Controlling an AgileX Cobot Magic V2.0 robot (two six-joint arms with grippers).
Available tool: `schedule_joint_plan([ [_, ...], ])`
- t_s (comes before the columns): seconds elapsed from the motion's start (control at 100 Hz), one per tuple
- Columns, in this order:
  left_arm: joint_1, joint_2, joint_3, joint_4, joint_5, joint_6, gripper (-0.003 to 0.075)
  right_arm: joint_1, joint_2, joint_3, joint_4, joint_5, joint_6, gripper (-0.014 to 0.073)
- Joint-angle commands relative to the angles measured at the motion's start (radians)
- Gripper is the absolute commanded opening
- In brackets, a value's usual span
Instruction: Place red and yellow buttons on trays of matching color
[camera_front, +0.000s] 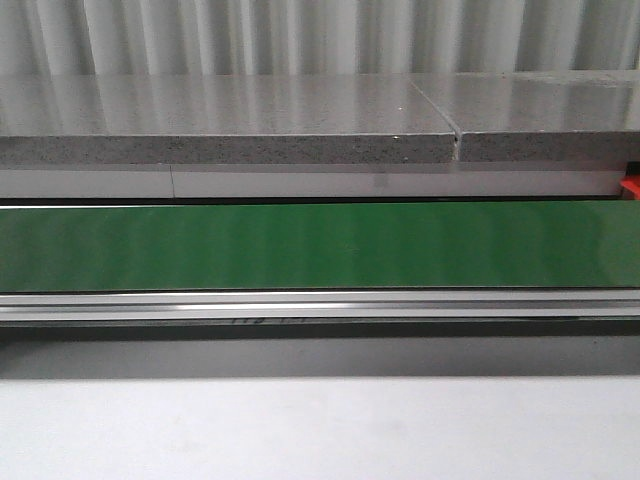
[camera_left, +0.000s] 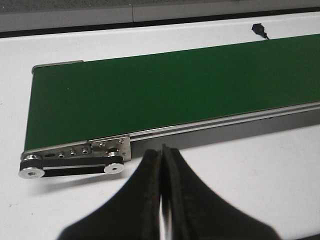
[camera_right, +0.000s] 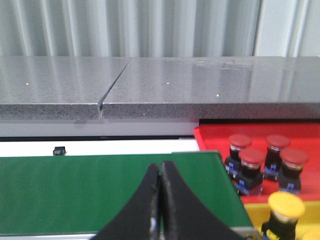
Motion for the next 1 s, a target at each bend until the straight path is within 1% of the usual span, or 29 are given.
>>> schedule_joint_plan([
  [0.0, -0.008, 0.006, -0.024, -0.016, -0.072, -0.001, -0.0021, -0.016, -0.027, 0.0, -0.027, -0.041, 0.041, -0.0069],
  [0.08, -0.008, 0.006, -0.024, -0.016, -0.072, -0.001, -0.0021, -0.026, -0.064, 0.0, -0.077, -0.009, 0.071, -0.0069],
  [0.18, -0.008, 0.006, -0.024, -0.016, -0.072, -0.001, -0.0021, -0.027, -0.066, 0.001, -0.097, -0.019, 0.096, -0.0069],
  [0.99, -0.008, 0.008, -0.024, -0.016, -0.072, -0.001, -0.0021, -0.027, -0.066, 0.0, -0.097, -0.019, 0.099, -0.0069],
])
